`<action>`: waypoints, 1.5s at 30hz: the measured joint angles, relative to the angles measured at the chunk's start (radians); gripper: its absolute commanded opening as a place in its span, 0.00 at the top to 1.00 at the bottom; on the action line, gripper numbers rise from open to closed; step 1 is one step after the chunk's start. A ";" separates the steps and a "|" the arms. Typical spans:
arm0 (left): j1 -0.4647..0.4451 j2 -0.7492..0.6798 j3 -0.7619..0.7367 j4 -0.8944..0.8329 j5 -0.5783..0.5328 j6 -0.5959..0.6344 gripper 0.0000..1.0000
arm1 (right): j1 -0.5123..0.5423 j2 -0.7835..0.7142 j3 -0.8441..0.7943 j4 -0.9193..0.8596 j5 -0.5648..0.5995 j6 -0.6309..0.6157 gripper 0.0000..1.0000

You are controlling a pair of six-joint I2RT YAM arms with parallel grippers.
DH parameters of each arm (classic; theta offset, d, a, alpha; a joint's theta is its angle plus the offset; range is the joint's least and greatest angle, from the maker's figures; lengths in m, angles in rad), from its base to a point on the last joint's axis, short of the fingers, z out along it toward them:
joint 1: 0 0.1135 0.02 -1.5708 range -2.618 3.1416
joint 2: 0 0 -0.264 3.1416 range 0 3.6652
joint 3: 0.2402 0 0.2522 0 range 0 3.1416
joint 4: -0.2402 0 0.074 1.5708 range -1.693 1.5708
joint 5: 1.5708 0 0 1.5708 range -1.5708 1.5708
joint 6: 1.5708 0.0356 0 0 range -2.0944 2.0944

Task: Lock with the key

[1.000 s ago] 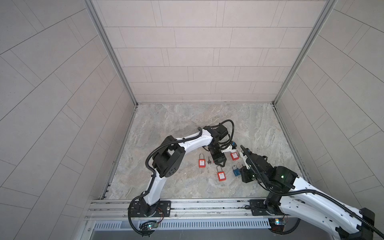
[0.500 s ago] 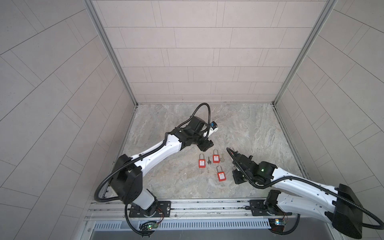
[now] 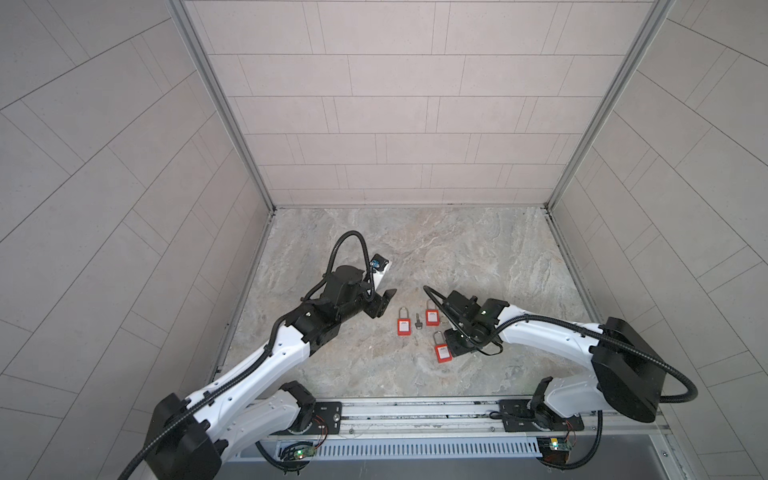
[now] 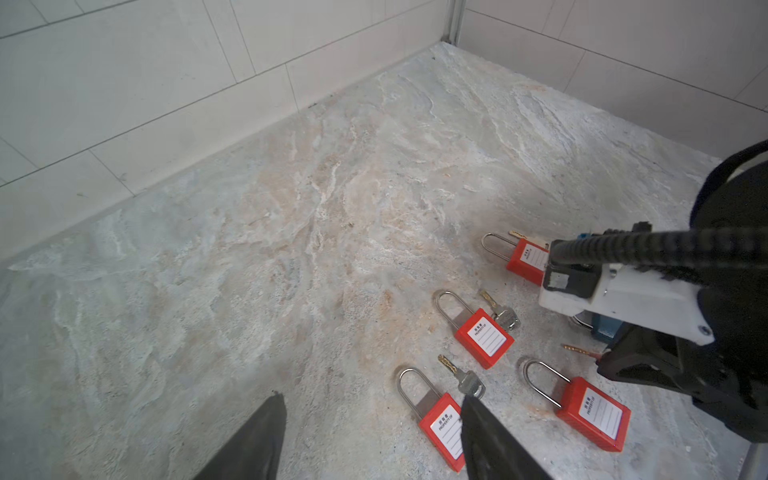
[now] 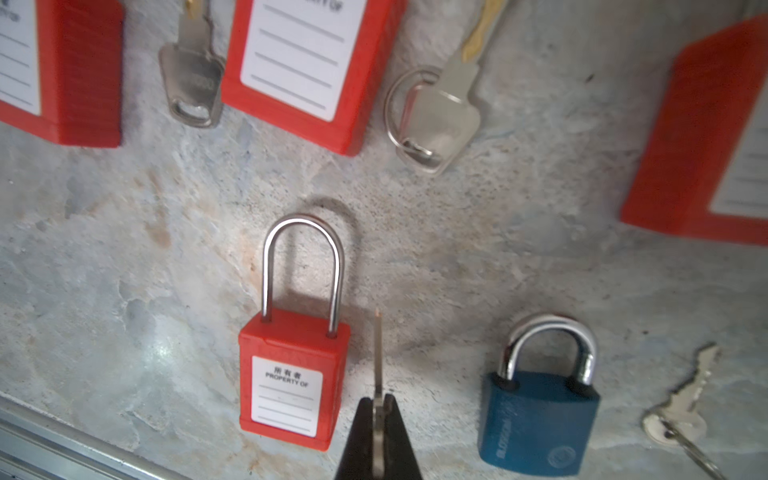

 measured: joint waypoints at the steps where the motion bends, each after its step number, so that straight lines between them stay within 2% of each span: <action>1: 0.006 -0.020 -0.015 0.005 -0.005 -0.002 0.29 | 0.000 0.017 0.011 -0.006 -0.003 -0.002 0.96; 4: 0.024 -0.072 -0.056 0.011 -0.018 -0.014 0.29 | 0.000 0.048 0.027 -0.018 -0.005 0.000 0.95; 8: 0.060 -0.116 -0.094 0.011 -0.024 -0.032 0.28 | 0.002 0.048 0.027 -0.026 -0.007 0.017 0.88; 12: 0.080 -0.127 -0.101 0.010 -0.033 -0.053 0.27 | 0.010 0.048 0.027 -0.030 -0.002 0.029 0.71; 18: 0.101 -0.120 -0.101 0.000 -0.068 -0.101 0.25 | 0.022 0.048 0.037 -0.061 0.018 0.031 0.66; 21: 0.126 -0.117 -0.101 -0.021 -0.088 -0.132 0.19 | 0.023 0.034 0.060 -0.094 0.045 0.019 0.63; 25: 0.177 -0.105 -0.095 -0.068 -0.092 -0.175 0.25 | 0.023 -0.035 0.096 -0.149 0.116 -0.010 0.63; 30: 0.259 -0.029 -0.040 -0.152 -0.077 -0.241 0.28 | 0.023 -0.130 0.146 -0.220 0.294 -0.039 0.63; 36: 0.331 0.098 0.048 -0.278 -0.086 -0.312 0.29 | 0.023 -0.206 0.158 -0.233 0.478 -0.093 0.53; 40: 0.371 0.150 0.080 -0.338 -0.121 -0.375 0.27 | 0.023 -0.219 0.148 -0.199 0.531 -0.124 0.53; 45: 0.482 0.261 0.119 -0.379 -0.120 -0.432 0.27 | 0.015 -0.307 0.060 -0.097 0.548 -0.145 0.43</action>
